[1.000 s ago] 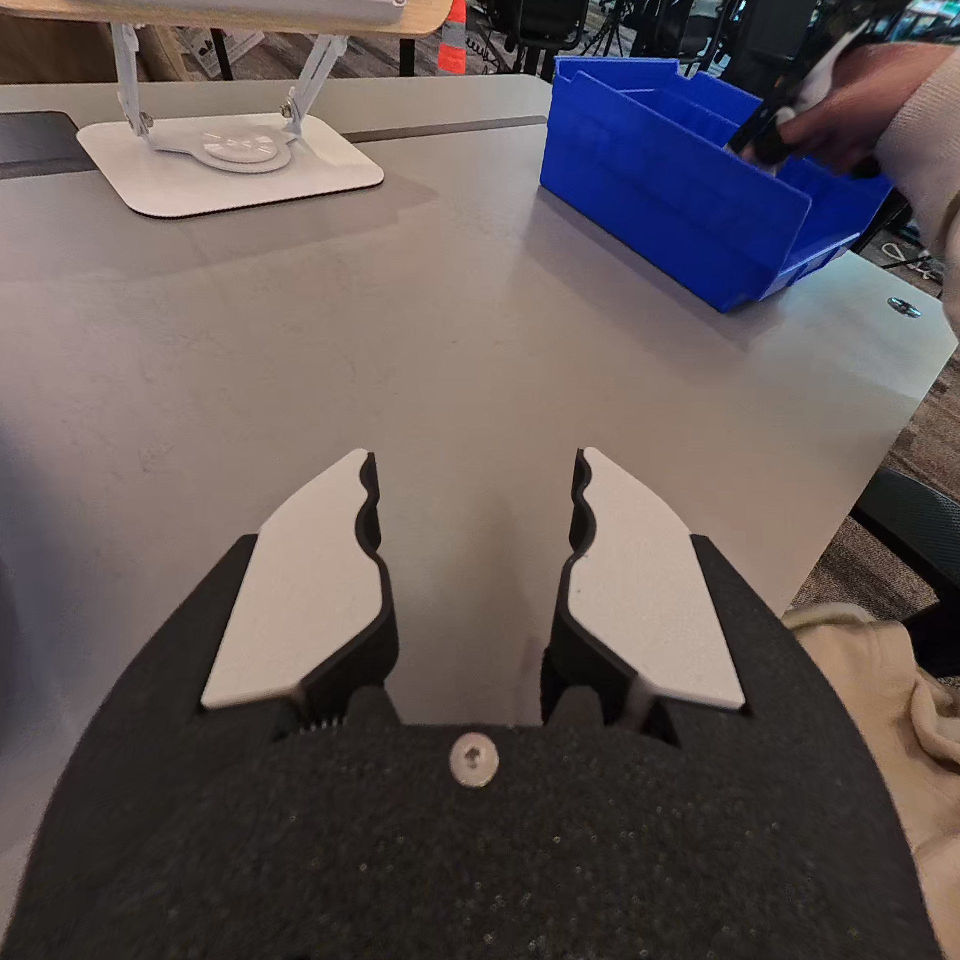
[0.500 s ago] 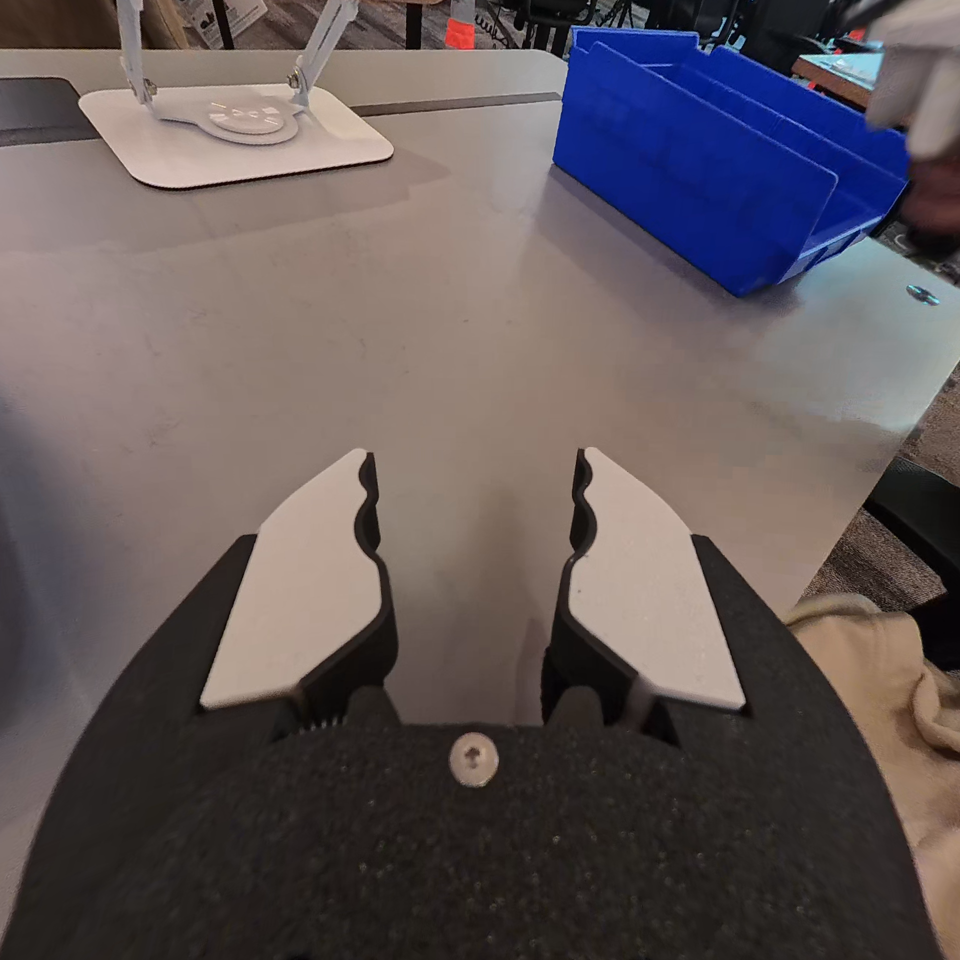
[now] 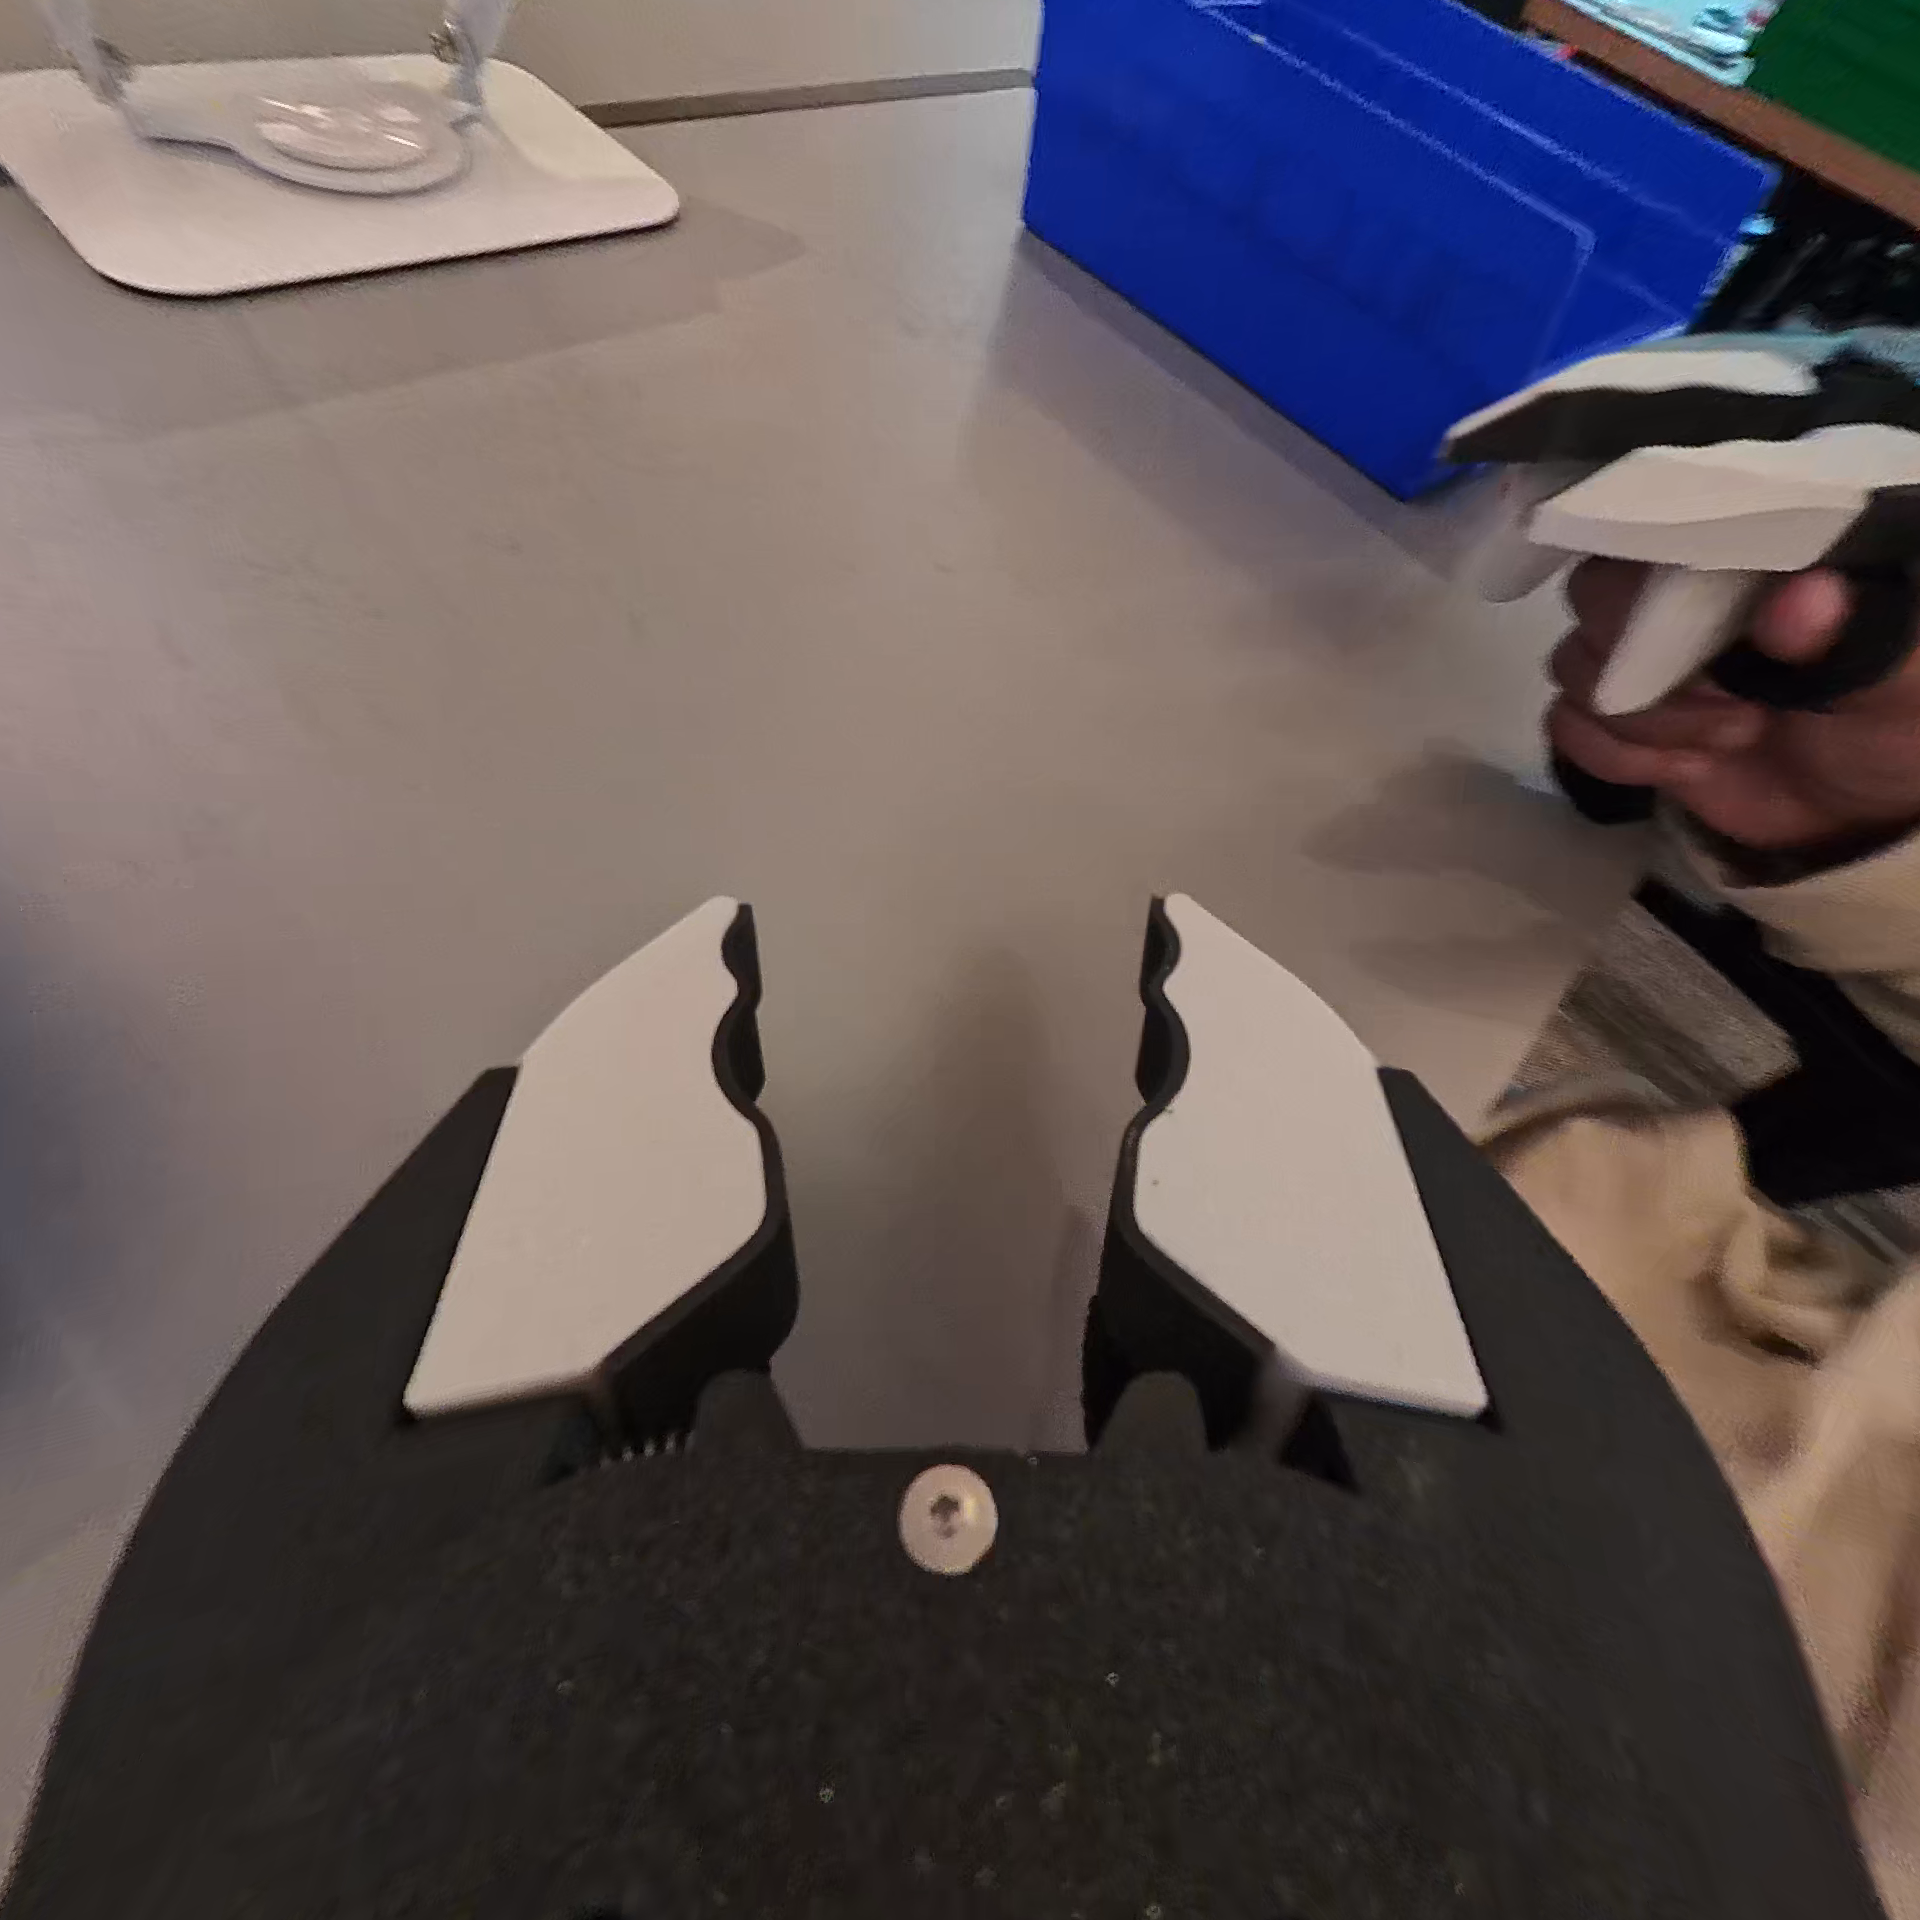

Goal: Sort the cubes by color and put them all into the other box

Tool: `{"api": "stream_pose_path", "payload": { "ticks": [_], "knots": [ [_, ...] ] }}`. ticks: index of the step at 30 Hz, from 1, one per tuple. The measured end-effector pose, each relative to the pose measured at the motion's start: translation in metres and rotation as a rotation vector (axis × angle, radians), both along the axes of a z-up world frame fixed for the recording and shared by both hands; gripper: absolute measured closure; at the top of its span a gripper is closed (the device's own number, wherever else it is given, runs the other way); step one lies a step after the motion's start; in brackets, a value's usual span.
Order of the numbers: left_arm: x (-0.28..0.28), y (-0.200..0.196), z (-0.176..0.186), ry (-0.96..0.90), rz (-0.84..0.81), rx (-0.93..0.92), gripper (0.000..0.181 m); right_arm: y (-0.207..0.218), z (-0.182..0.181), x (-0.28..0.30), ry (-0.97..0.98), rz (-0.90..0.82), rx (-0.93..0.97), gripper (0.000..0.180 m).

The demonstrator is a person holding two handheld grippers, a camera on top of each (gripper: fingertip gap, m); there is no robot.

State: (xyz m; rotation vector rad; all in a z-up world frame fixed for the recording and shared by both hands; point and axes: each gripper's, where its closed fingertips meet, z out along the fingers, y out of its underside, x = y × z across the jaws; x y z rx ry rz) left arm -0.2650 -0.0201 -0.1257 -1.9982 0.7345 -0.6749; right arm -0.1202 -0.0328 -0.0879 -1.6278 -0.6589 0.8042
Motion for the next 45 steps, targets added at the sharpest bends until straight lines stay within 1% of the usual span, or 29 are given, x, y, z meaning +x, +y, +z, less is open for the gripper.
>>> {"api": "stream_pose_path", "payload": {
  "ticks": [2,3,5,7,9,11,14,18,20,23,28,31,35,36,37,39,41,43,45],
  "knots": [
    [-0.006,-0.013,0.014,-0.051,-0.052,-0.035,0.111,0.000,-0.004,-0.001,0.011,0.011,-0.030,0.150],
    [-0.016,-0.017,0.025,-0.074,-0.051,-0.036,0.112,-0.001,-0.006,-0.001,0.017,0.015,-0.044,0.150],
    [-0.057,-0.010,0.048,-0.059,0.043,-0.018,0.116,-0.001,-0.007,-0.001,0.038,0.021,-0.073,0.150],
    [-0.115,0.007,0.054,0.065,0.194,-0.084,0.111,-0.001,-0.005,-0.002,0.062,0.034,-0.093,0.151],
    [-0.170,0.025,0.048,0.236,0.303,-0.199,0.110,-0.002,-0.004,-0.003,0.080,0.052,-0.110,0.151],
    [-0.208,0.052,0.042,0.321,0.381,-0.282,0.112,-0.001,-0.004,-0.004,0.079,0.064,-0.117,0.152],
    [-0.247,0.095,0.026,0.331,0.548,-0.417,0.118,-0.001,-0.007,-0.006,0.072,0.075,-0.129,0.152],
    [-0.286,0.130,-0.002,0.329,0.795,-0.543,0.117,-0.003,-0.008,-0.010,0.096,0.096,-0.162,0.153],
    [-0.300,0.140,-0.010,0.296,0.917,-0.581,0.118,-0.006,-0.009,-0.012,0.102,0.112,-0.170,0.153],
    [-0.309,0.151,-0.016,0.234,1.032,-0.626,0.119,-0.011,-0.012,-0.013,0.107,0.135,-0.182,0.154],
    [-0.323,0.158,-0.037,0.278,1.187,-0.698,0.123,-0.013,-0.010,-0.010,0.079,0.138,-0.138,0.155],
    [-0.337,0.152,-0.054,0.392,1.273,-0.723,0.131,-0.014,-0.008,-0.006,0.089,0.140,-0.133,0.155],
    [-0.339,0.158,-0.059,0.372,1.307,-0.717,0.135,-0.014,-0.002,-0.003,0.110,0.147,-0.133,0.156],
    [-0.338,0.160,-0.059,0.373,1.295,-0.719,0.142,-0.014,-0.002,-0.002,0.108,0.145,-0.131,0.156],
    [-0.337,0.161,-0.060,0.375,1.283,-0.721,0.157,-0.014,-0.002,-0.001,0.108,0.144,-0.130,0.156],
    [-0.337,0.161,-0.060,0.361,1.257,-0.726,0.158,-0.013,-0.003,-0.001,0.111,0.142,-0.135,0.156],
    [-0.334,0.160,-0.060,0.349,1.204,-0.725,0.158,-0.013,-0.004,-0.001,0.109,0.147,-0.141,0.156],
    [-0.327,0.160,-0.057,0.317,1.116,-0.703,0.158,-0.013,-0.005,-0.001,0.102,0.144,-0.137,0.156],
    [-0.318,0.162,-0.044,0.283,1.015,-0.615,0.158,-0.012,-0.005,0.001,0.097,0.136,-0.130,0.156]
  ]
}}
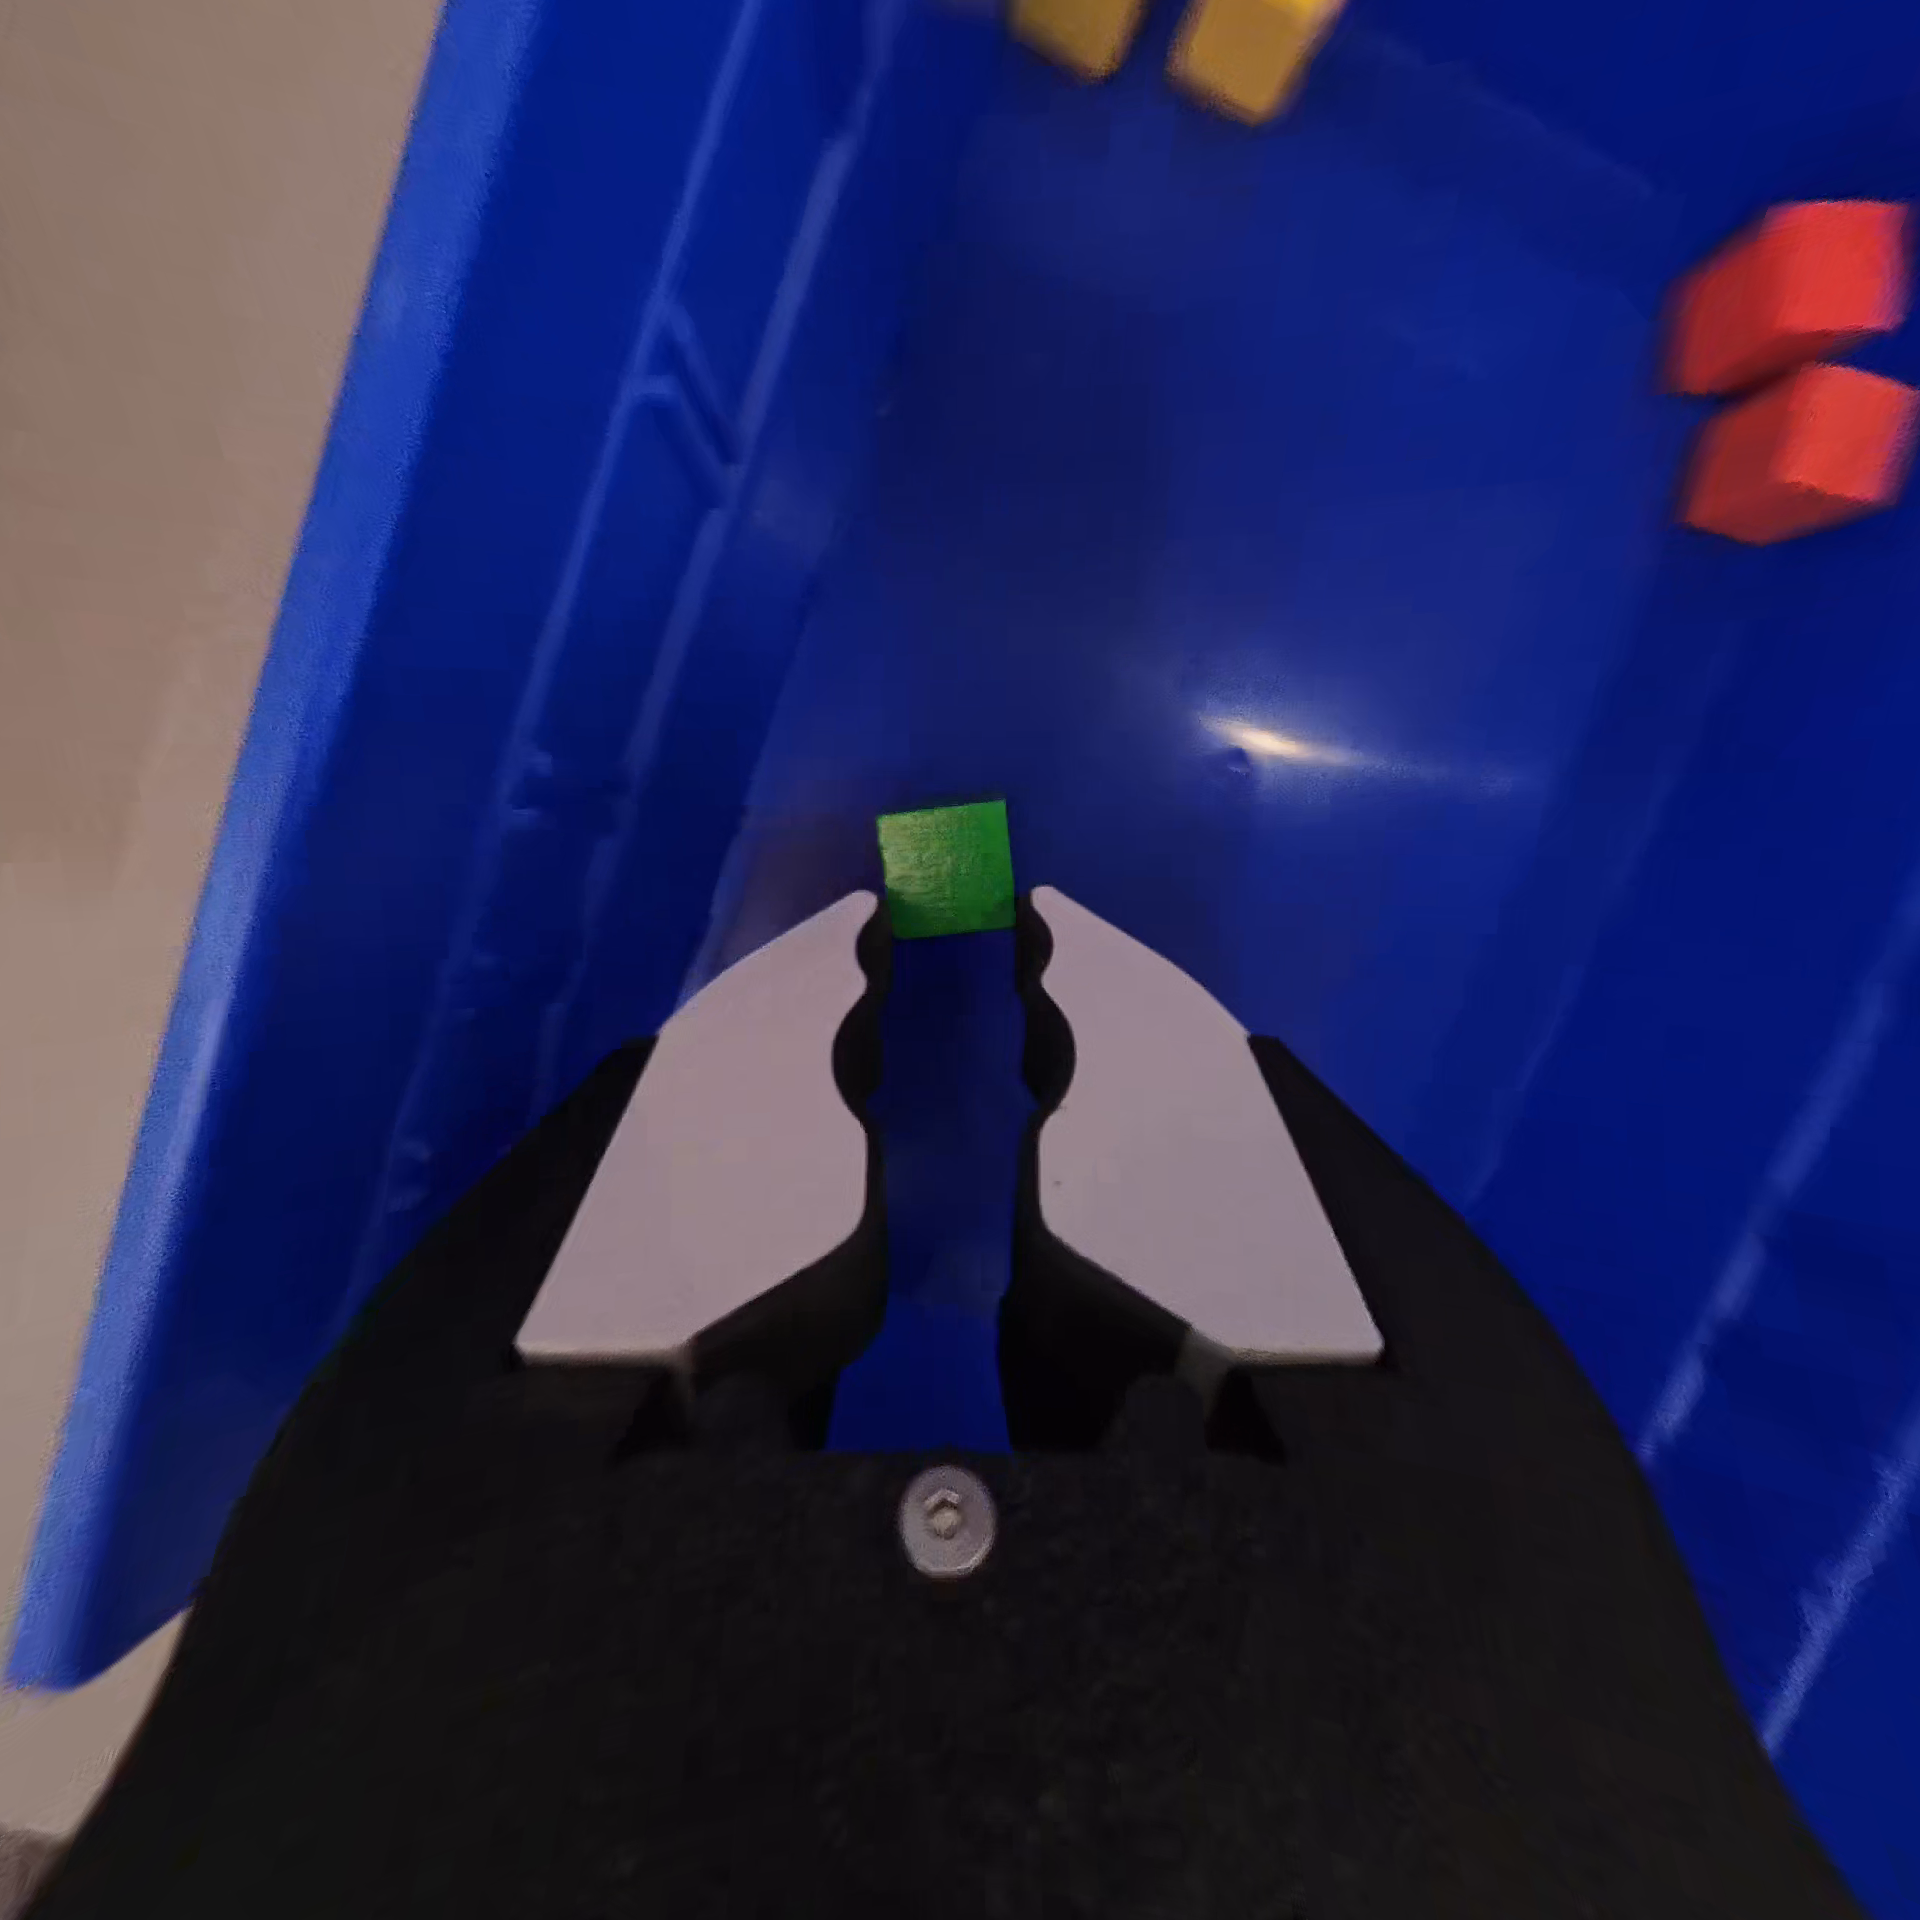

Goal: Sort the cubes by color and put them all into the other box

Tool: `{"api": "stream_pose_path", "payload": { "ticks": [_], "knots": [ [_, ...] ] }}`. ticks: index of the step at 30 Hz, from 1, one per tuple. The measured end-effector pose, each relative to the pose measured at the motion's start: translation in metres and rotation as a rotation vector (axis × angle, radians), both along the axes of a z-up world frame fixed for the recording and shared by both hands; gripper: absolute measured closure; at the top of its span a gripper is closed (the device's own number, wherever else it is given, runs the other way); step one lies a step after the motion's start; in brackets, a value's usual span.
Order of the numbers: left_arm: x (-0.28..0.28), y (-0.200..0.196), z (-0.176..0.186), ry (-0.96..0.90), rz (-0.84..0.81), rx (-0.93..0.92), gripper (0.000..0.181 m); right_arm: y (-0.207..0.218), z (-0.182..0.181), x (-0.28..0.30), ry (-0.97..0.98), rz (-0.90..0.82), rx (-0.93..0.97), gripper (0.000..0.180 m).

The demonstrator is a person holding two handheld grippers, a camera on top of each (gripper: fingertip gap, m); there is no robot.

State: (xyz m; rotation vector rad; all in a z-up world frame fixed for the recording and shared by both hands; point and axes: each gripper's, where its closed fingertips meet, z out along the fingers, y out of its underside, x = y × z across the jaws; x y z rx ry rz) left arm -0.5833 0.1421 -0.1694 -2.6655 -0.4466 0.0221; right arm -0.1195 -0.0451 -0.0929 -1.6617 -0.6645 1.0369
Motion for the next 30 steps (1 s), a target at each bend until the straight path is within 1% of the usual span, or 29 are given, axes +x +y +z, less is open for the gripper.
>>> {"api": "stream_pose_path", "payload": {
  "ticks": [3,5,9,11,13,17,20,22,24,27,30],
  "knots": [
    [0.017,-0.003,0.036,0.033,-0.179,0.166,0.158,0.003,-0.001,0.003,-0.001,-0.014,0.007,0.157],
    [0.043,-0.009,0.067,0.012,-0.324,0.331,0.158,0.008,-0.004,0.005,-0.006,-0.030,0.005,0.157],
    [0.101,-0.033,0.122,-0.033,-0.573,0.612,0.159,0.014,-0.004,0.010,0.048,-0.042,-0.034,0.158],
    [0.132,-0.049,0.139,-0.046,-0.701,0.721,0.158,0.015,-0.001,0.012,0.072,-0.045,-0.054,0.158],
    [0.154,-0.064,0.142,-0.031,-0.781,0.775,0.159,0.016,0.004,0.015,0.083,-0.054,-0.052,0.157],
    [0.181,-0.089,0.118,-0.090,-0.864,0.771,0.159,0.019,0.009,0.018,0.076,-0.071,-0.046,0.157],
    [0.188,-0.101,0.106,-0.116,-0.908,0.780,0.159,0.020,0.011,0.020,0.107,-0.073,-0.063,0.156],
    [0.194,-0.105,0.106,-0.126,-0.943,0.809,0.159,0.022,0.014,0.022,0.147,-0.081,-0.080,0.155],
    [0.210,-0.109,0.109,-0.199,-1.009,0.846,0.159,0.026,0.019,0.023,0.198,-0.083,-0.105,0.154],
    [0.250,-0.111,0.116,-0.283,-1.162,0.902,0.159,0.034,0.033,0.011,0.304,-0.008,-0.191,0.151],
    [0.305,-0.115,0.125,-0.308,-1.375,0.983,0.159,0.040,0.051,-0.016,0.421,0.153,-0.355,0.146]
  ]
}}
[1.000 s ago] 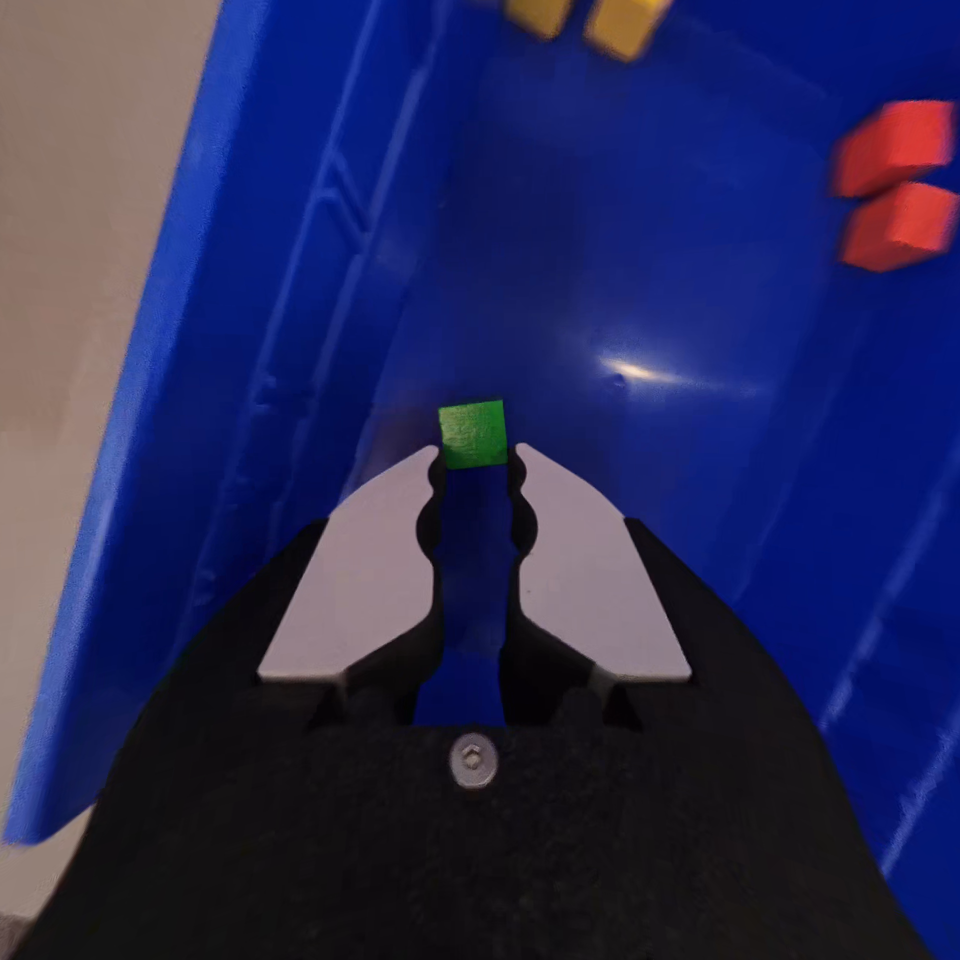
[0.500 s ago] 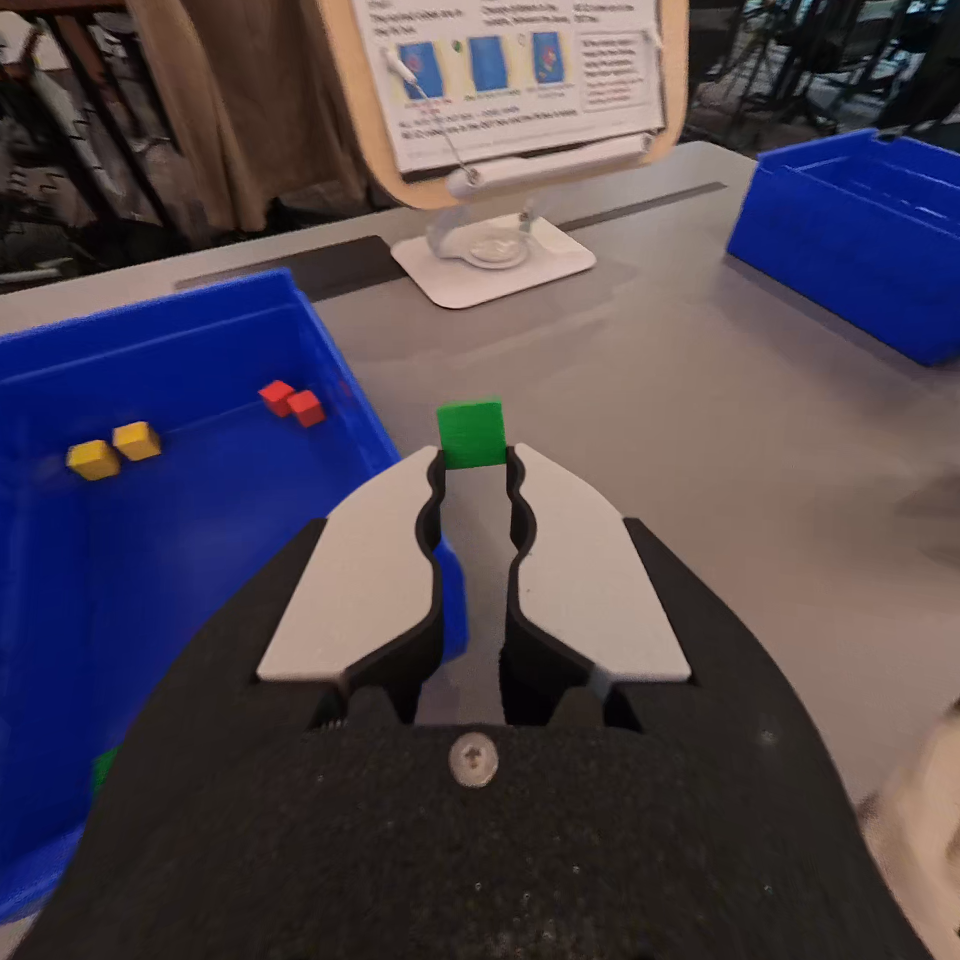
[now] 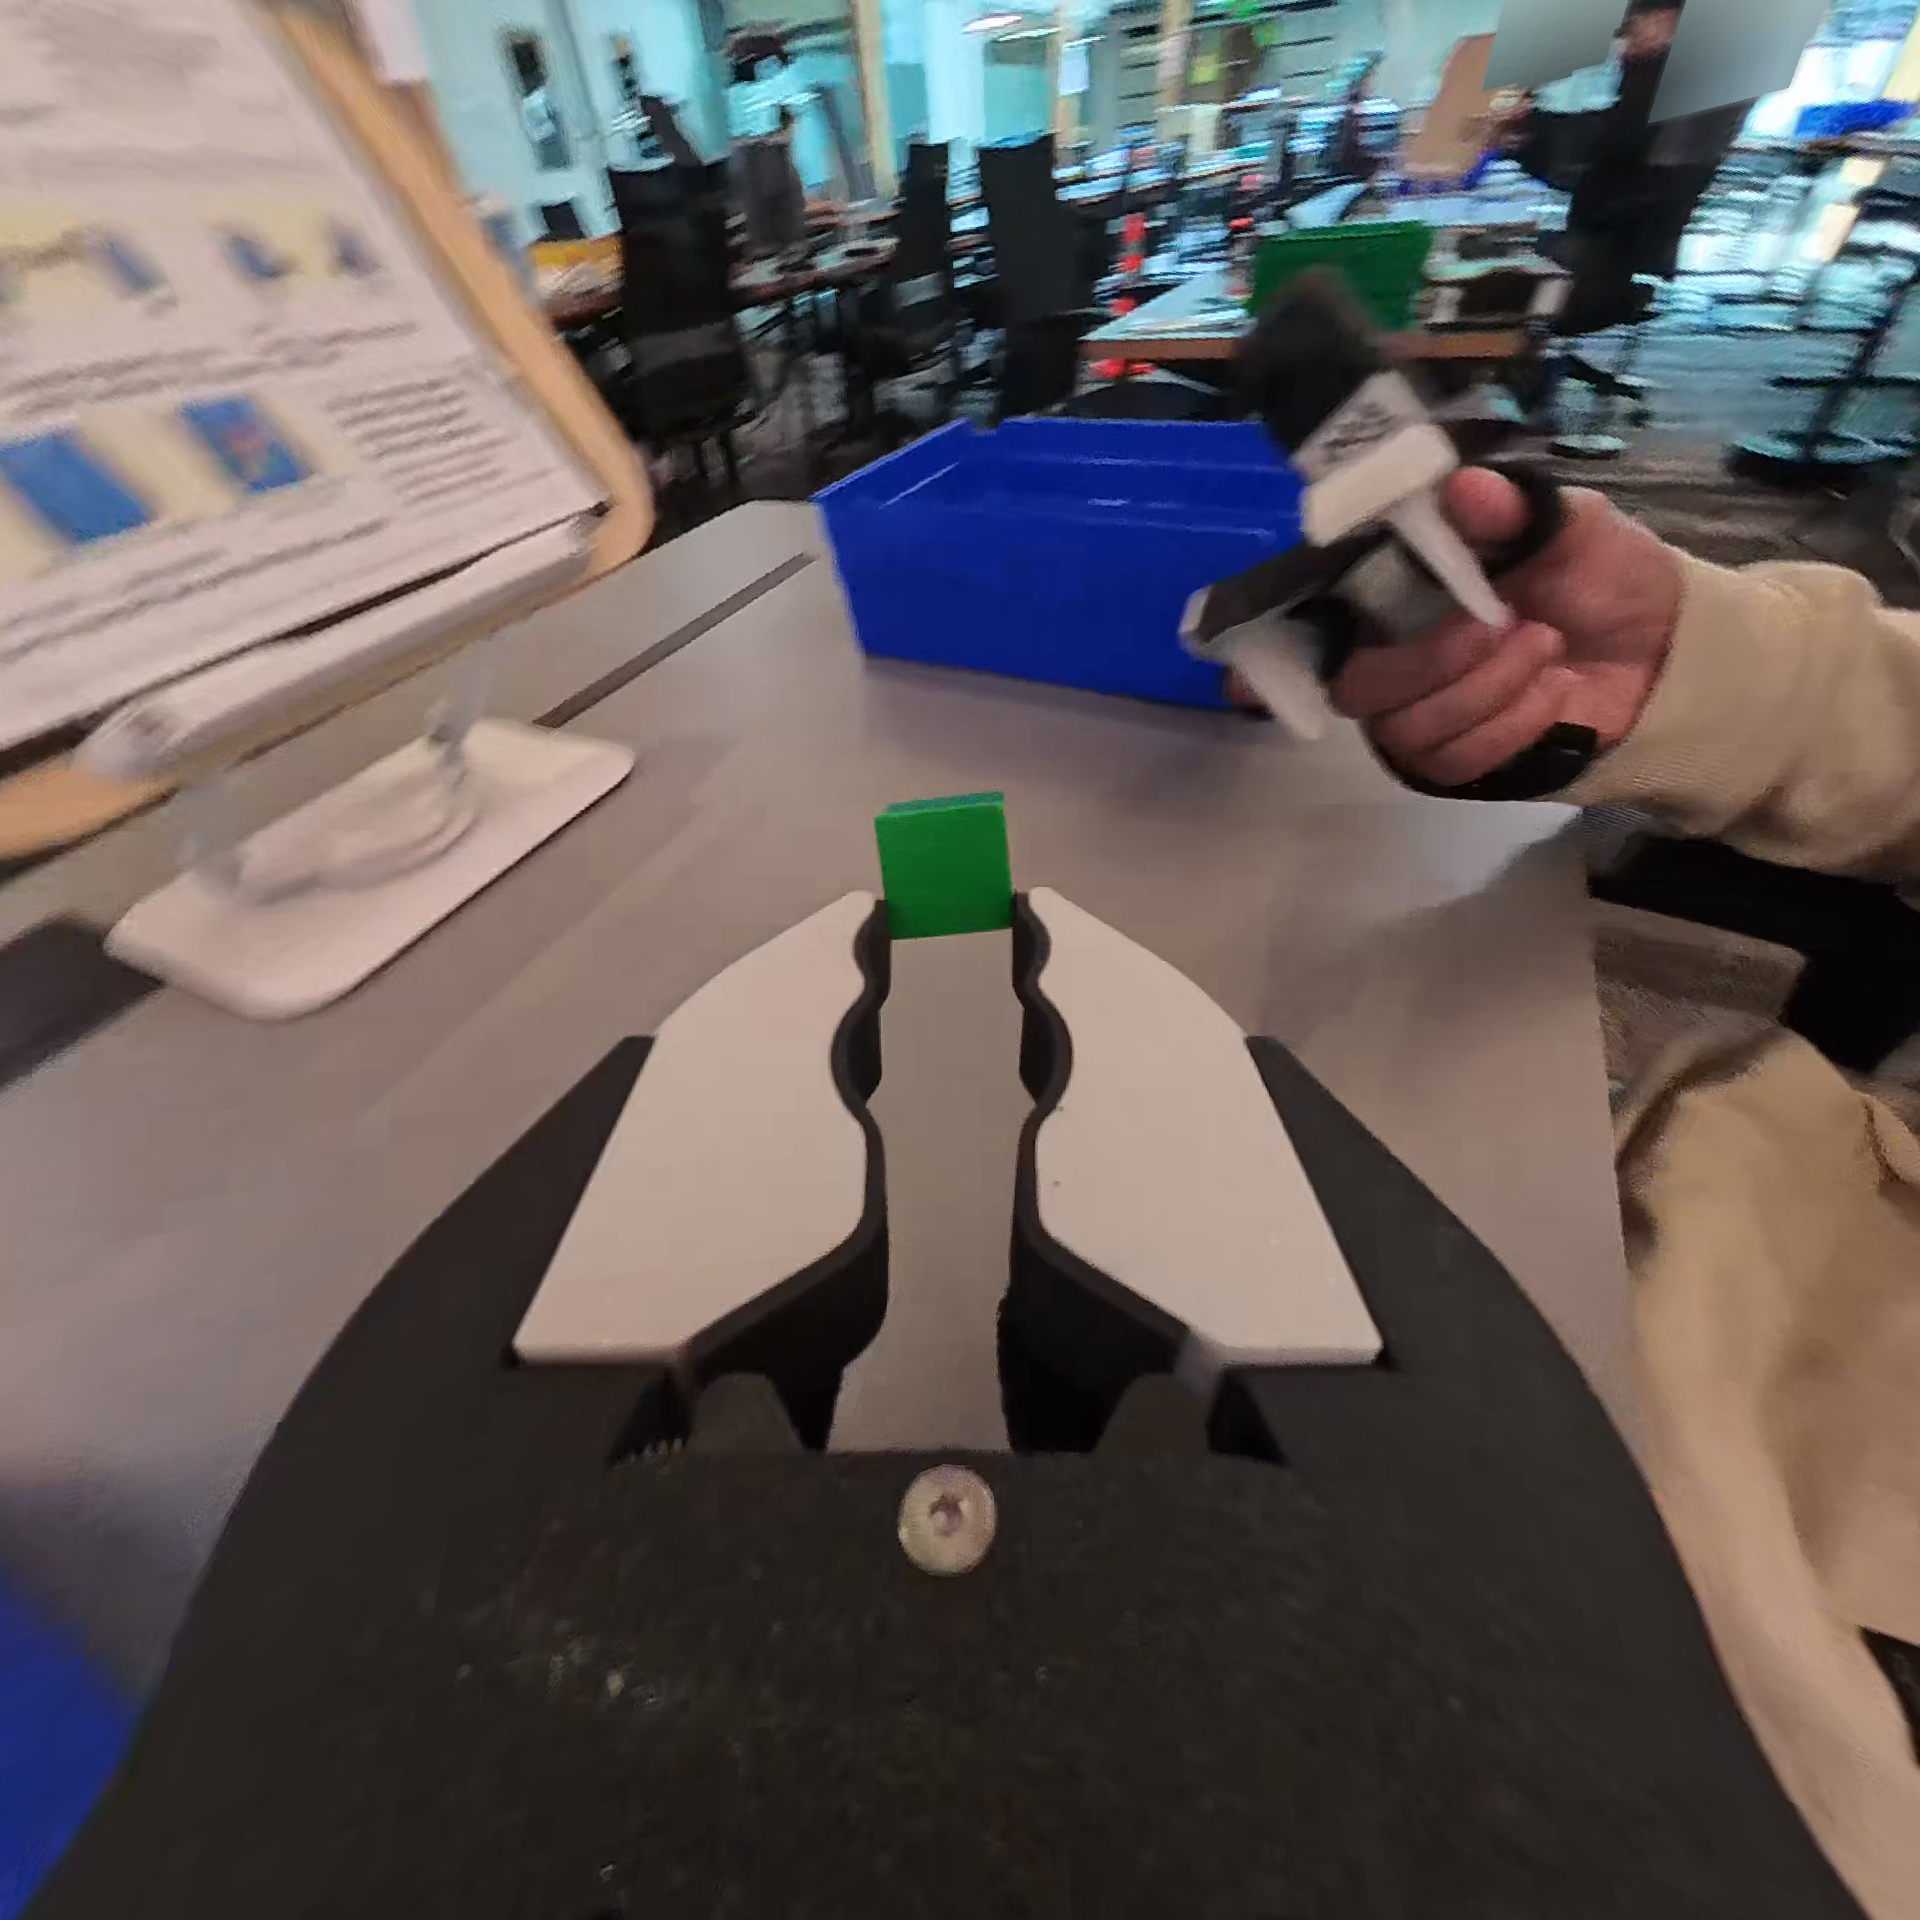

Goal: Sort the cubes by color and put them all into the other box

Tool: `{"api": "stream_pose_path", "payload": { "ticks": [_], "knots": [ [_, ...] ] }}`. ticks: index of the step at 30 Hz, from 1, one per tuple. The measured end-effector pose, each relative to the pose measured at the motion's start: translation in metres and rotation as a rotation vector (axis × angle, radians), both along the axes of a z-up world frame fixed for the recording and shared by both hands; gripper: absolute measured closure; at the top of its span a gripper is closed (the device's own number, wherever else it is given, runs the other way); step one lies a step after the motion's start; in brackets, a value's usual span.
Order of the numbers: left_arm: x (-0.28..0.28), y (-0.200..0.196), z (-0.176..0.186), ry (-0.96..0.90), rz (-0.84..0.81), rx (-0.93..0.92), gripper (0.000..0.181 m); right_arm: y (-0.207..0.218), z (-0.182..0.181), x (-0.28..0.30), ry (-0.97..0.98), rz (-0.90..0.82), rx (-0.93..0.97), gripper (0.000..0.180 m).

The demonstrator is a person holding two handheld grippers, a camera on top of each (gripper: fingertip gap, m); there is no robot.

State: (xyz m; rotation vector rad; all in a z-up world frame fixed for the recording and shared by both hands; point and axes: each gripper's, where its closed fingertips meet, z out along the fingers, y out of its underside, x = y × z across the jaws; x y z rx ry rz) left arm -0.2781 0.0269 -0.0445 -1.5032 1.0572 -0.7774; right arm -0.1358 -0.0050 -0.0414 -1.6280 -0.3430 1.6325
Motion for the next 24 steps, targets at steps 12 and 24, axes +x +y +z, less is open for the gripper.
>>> {"api": "stream_pose_path", "payload": {
  "ticks": [12,24],
  "knots": [
    [0.101,-0.007,-0.007,0.068,-0.314,0.249,0.159,-0.009,0.006,-0.054,0.280,0.468,-0.391,0.139],
    [0.117,-0.023,-0.016,0.097,-0.336,0.291,0.159,0.003,0.000,-0.050,0.293,0.411,-0.368,0.157]
  ]
}}
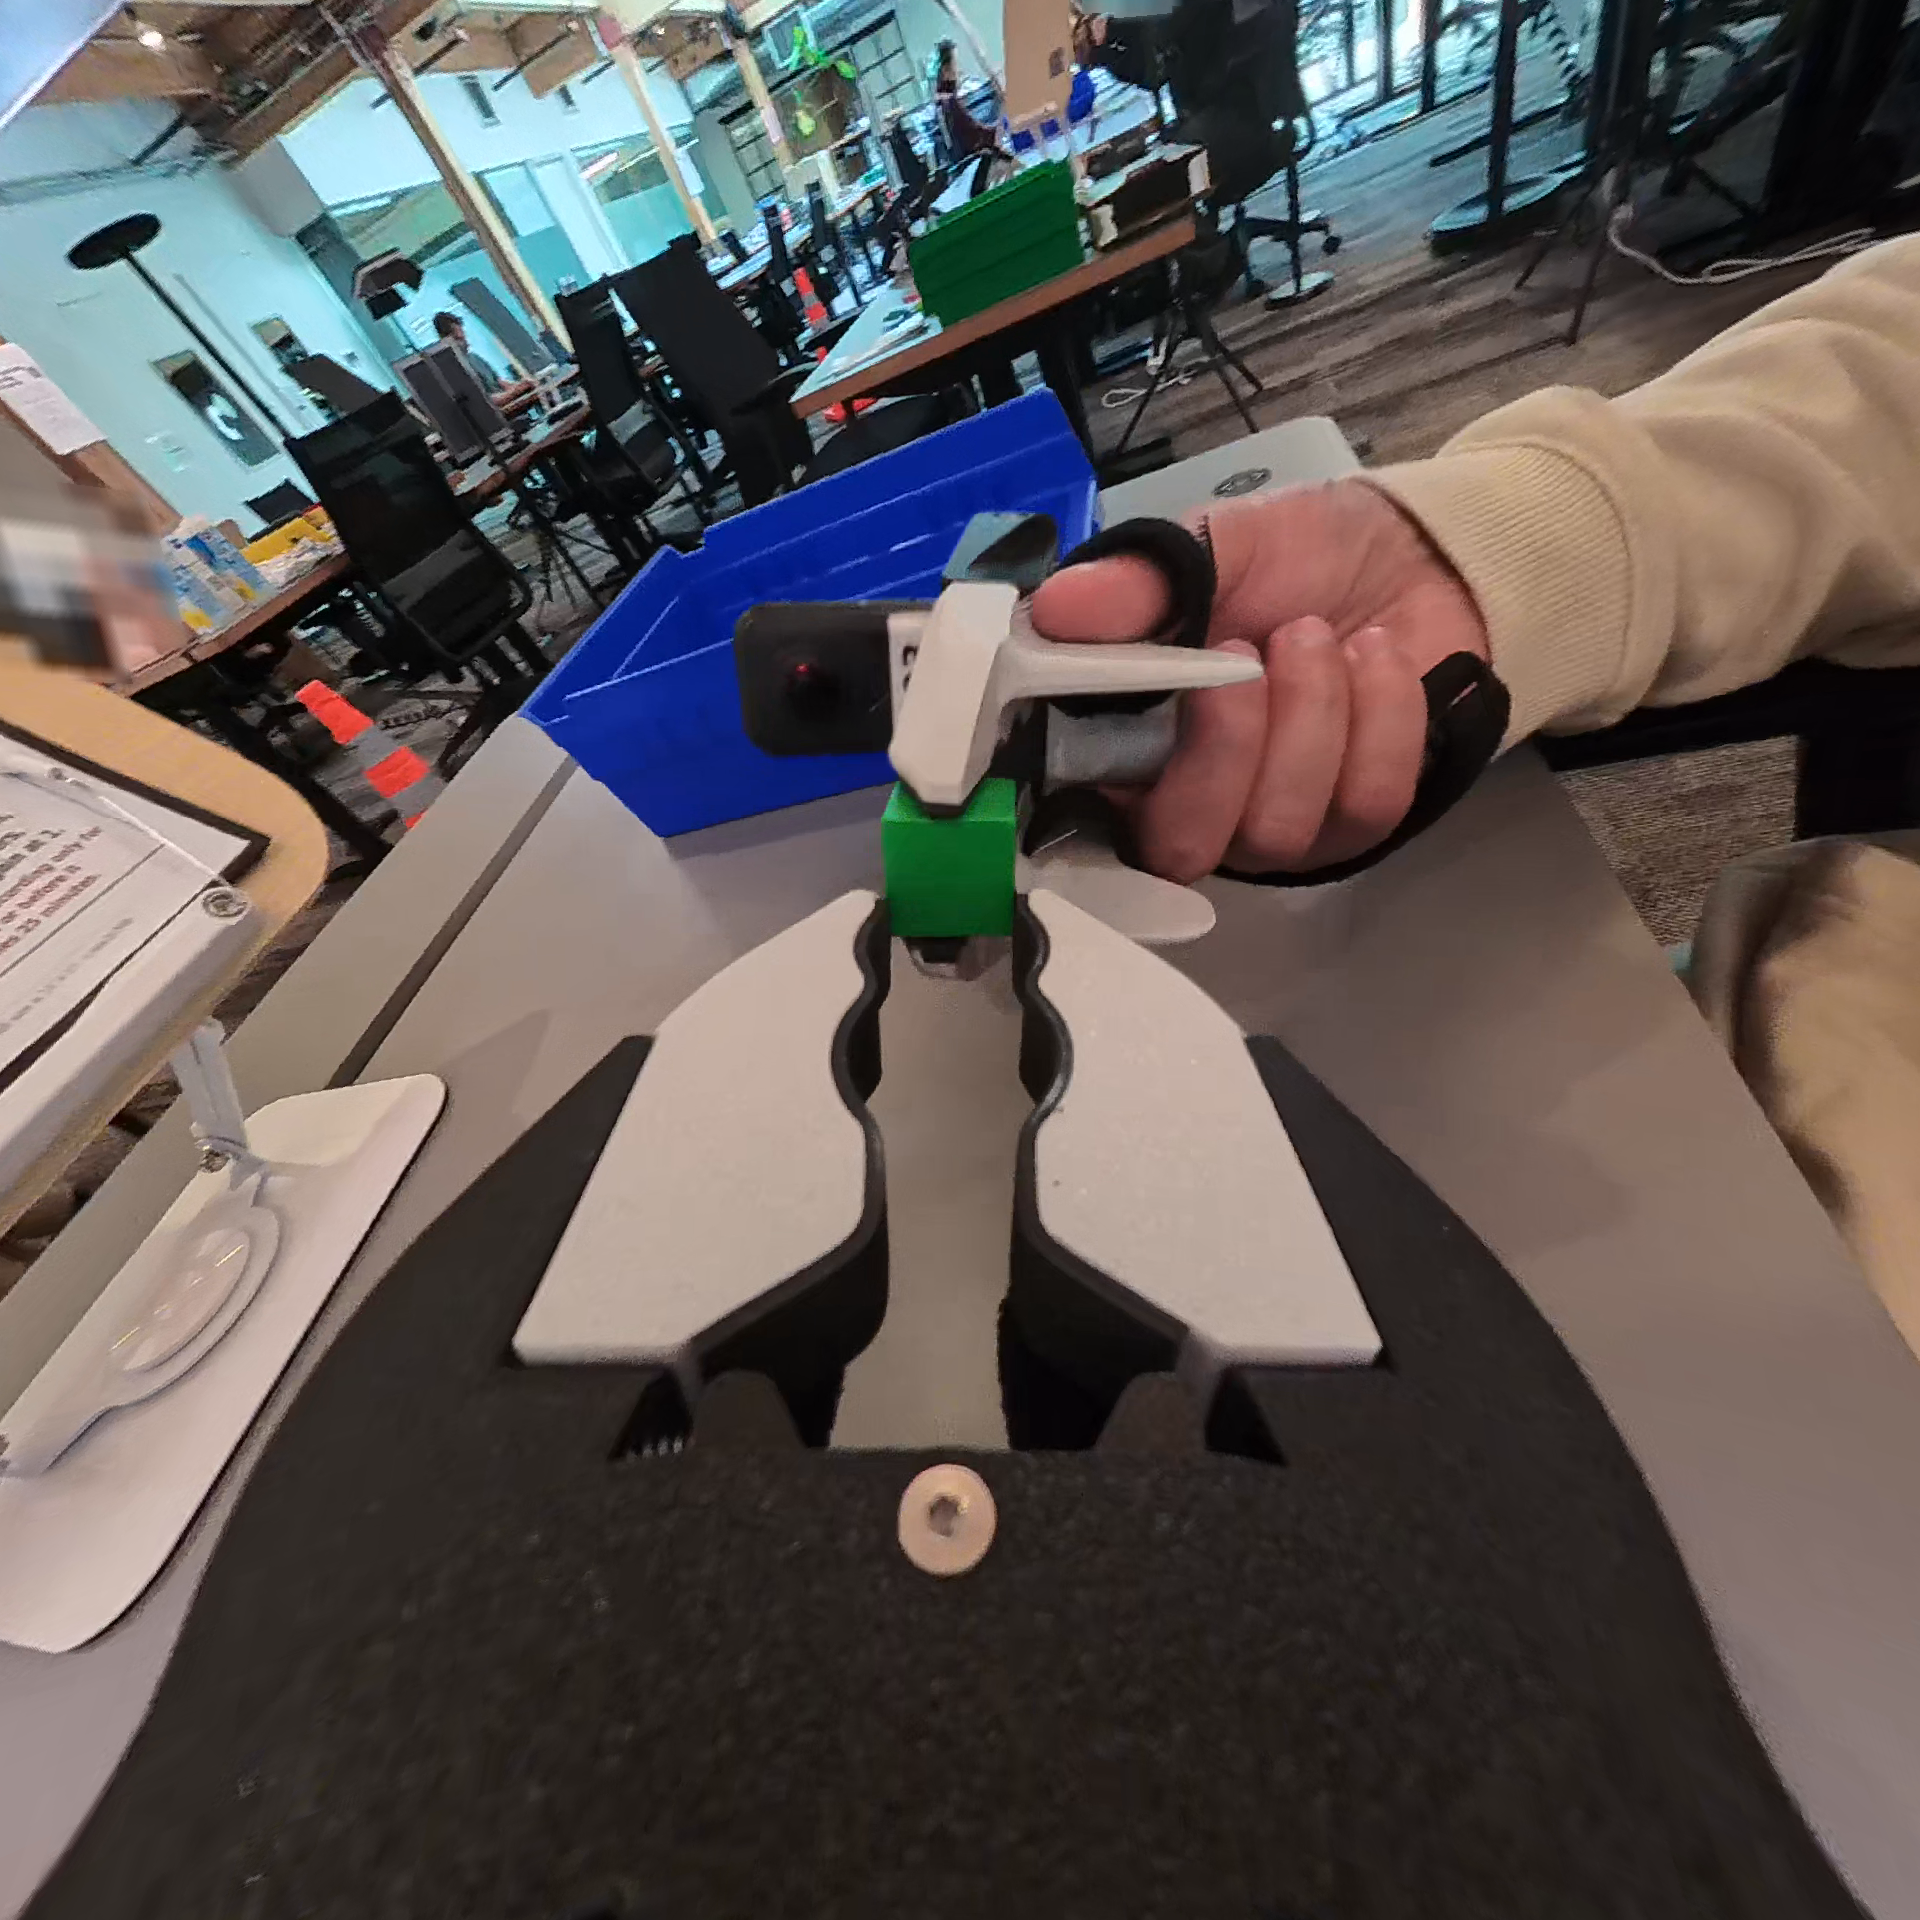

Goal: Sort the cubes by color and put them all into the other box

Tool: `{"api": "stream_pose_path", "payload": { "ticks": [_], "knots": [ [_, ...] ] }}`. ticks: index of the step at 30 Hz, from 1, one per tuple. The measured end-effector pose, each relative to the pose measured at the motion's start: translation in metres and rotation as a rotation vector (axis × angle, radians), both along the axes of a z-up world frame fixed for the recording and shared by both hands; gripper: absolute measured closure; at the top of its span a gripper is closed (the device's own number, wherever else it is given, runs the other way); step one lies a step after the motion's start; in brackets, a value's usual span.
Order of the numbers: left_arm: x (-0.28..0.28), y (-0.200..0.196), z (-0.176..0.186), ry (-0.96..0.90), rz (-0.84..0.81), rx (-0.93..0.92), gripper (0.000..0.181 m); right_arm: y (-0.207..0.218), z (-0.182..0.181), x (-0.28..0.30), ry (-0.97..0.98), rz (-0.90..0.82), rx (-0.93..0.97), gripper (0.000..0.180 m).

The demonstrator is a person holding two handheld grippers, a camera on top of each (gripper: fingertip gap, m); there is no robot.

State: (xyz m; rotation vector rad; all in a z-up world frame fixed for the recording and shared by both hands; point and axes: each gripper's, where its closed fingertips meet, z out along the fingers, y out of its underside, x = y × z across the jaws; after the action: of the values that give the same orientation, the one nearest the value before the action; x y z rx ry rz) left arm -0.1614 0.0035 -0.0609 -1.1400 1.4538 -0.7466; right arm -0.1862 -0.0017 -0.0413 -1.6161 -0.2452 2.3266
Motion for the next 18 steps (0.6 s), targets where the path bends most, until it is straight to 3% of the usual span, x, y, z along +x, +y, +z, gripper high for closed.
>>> {"api": "stream_pose_path", "payload": {
  "ticks": [6,8,10,12,14,18],
  "knots": [
    [-0.020,-0.001,0.006,-0.036,0.182,-0.065,0.147,0.005,0.003,0.015,-0.033,-0.074,0.049,0.157],
    [-0.042,0.005,-0.002,-0.057,0.351,-0.246,0.147,0.001,-0.001,0.022,-0.112,-0.124,0.133,0.157],
    [-0.065,0.004,-0.034,-0.011,0.513,-0.531,0.138,-0.005,-0.016,0.030,-0.262,-0.197,0.263,0.157],
    [-0.072,-0.020,-0.060,0.015,0.489,-0.802,0.116,-0.005,-0.041,0.040,-0.448,-0.311,0.405,0.157],
    [-0.076,-0.038,-0.066,-0.008,0.423,-0.956,0.109,-0.008,-0.057,0.049,-0.529,-0.380,0.459,0.157],
    [-0.093,-0.036,-0.065,-0.045,0.468,-0.923,0.108,-0.016,-0.051,0.062,-0.541,-0.444,0.490,0.157]
  ]
}}
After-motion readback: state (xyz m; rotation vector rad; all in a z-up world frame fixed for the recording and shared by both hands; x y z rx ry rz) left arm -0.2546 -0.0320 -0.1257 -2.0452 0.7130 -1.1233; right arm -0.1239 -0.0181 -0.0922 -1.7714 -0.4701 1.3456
